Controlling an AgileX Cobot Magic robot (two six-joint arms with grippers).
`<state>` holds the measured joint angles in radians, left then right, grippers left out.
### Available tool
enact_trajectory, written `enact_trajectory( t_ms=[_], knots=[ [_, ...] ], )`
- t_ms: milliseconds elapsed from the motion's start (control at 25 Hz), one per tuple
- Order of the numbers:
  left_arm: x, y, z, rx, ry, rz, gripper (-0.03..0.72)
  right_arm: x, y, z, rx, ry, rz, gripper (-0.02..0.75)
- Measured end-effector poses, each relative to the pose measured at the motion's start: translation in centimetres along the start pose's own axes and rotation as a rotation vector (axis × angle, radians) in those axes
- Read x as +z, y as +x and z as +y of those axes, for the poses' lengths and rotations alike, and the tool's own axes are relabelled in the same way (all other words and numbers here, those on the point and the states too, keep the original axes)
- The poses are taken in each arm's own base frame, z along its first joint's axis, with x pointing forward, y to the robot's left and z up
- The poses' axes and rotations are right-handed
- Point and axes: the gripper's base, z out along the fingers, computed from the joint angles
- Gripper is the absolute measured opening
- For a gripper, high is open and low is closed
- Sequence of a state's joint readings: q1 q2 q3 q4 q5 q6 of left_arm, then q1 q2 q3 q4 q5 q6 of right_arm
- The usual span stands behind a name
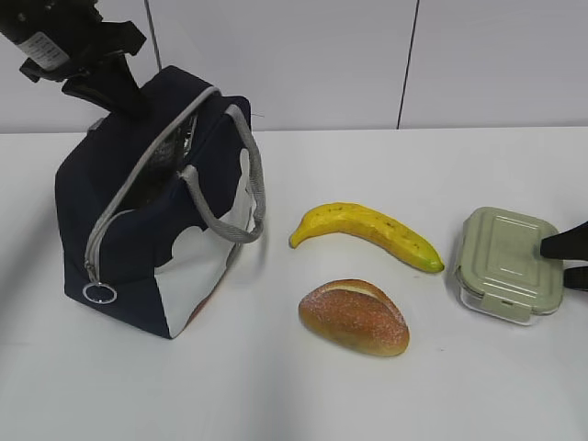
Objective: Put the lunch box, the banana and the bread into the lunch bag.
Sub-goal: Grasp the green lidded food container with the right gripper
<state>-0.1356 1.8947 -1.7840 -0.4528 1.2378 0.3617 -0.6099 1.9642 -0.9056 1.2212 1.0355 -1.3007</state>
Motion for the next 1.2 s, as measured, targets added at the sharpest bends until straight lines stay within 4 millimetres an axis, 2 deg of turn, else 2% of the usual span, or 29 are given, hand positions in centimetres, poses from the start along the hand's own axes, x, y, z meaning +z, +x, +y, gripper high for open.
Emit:
enact_trajectory(
  t_ms=[320, 600, 1200],
  knots=[
    [0.0, 0.0, 0.0, 0.000, 0.000, 0.000, -0.001, 0.0, 0.0, 0.2, -0.016, -0.026, -0.004, 0.528],
    [0.0, 0.0, 0.0, 0.000, 0.000, 0.000, -0.001, 0.9, 0.5, -0.7, 0.020, -0.057, 0.018, 0.527],
    [0.0, 0.0, 0.0, 0.000, 0.001, 0.000, -0.001, 1.4, 0.7, -1.2, 0.038, -0.073, 0.014, 0.522]
  ],
)
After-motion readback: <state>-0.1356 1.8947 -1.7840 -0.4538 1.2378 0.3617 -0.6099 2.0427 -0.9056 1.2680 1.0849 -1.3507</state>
